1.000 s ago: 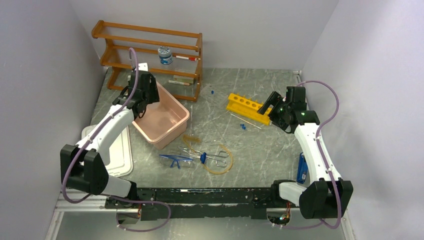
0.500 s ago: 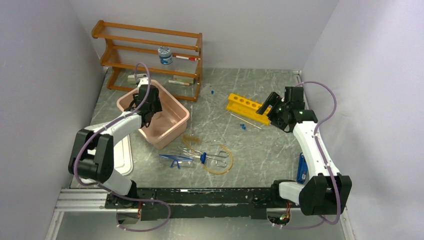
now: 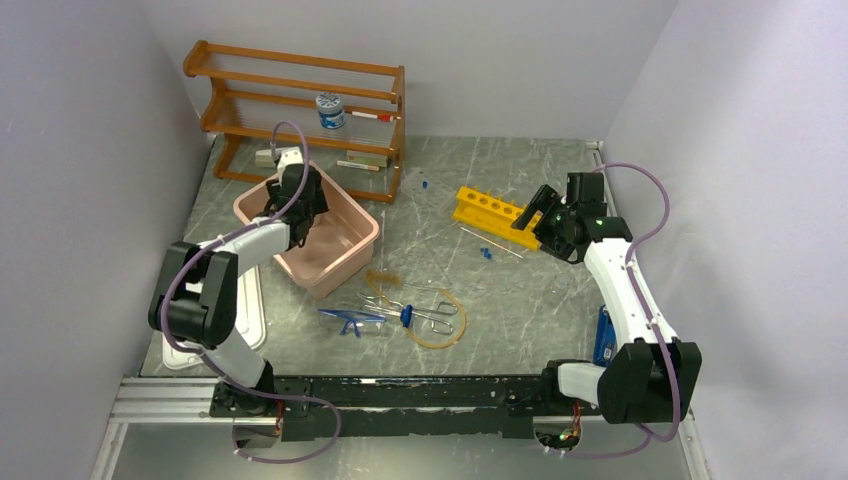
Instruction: Organize the chemistry lab equipment
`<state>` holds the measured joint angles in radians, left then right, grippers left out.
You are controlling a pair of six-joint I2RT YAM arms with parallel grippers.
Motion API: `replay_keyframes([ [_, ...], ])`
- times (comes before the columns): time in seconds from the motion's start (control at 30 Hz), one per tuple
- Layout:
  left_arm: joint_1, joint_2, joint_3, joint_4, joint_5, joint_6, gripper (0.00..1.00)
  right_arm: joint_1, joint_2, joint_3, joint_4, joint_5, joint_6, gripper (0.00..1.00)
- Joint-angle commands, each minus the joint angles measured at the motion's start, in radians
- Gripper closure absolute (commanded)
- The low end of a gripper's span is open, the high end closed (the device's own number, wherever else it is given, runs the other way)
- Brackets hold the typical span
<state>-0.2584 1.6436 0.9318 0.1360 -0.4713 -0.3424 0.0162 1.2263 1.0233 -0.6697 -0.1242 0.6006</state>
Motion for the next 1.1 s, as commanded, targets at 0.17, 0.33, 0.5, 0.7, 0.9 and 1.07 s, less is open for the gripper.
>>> replay_keyframes([
  [0.17, 0.007, -0.155, 0.166, -0.194, 0.004, -0.018, 0.21, -0.01, -0.007, 0.058, -0.025, 0.061, -0.024, 0.13],
  [0.33, 0.007, -0.245, 0.268, -0.374, -0.011, -0.007, 0.22, -0.011, -0.037, 0.099, -0.073, 0.186, -0.074, 0.13],
  [0.5, 0.007, -0.35, 0.302, -0.418, 0.134, 0.054, 0.1, -0.011, -0.073, 0.109, -0.131, 0.306, -0.084, 0.11],
  [0.7, 0.007, -0.435, 0.342, -0.453, 0.455, 0.202, 0.06, -0.01, -0.143, 0.055, -0.21, 0.469, -0.067, 0.0],
  [0.9, 0.005, -0.505, 0.317, -0.434, 0.678, 0.215, 0.07, -0.011, -0.142, -0.047, -0.187, 0.471, -0.069, 0.0],
  [1.07, -0.005, -0.534, 0.3, -0.432, 0.874, 0.222, 0.03, -0.011, -0.065, -0.106, -0.152, 0.395, -0.065, 0.01],
])
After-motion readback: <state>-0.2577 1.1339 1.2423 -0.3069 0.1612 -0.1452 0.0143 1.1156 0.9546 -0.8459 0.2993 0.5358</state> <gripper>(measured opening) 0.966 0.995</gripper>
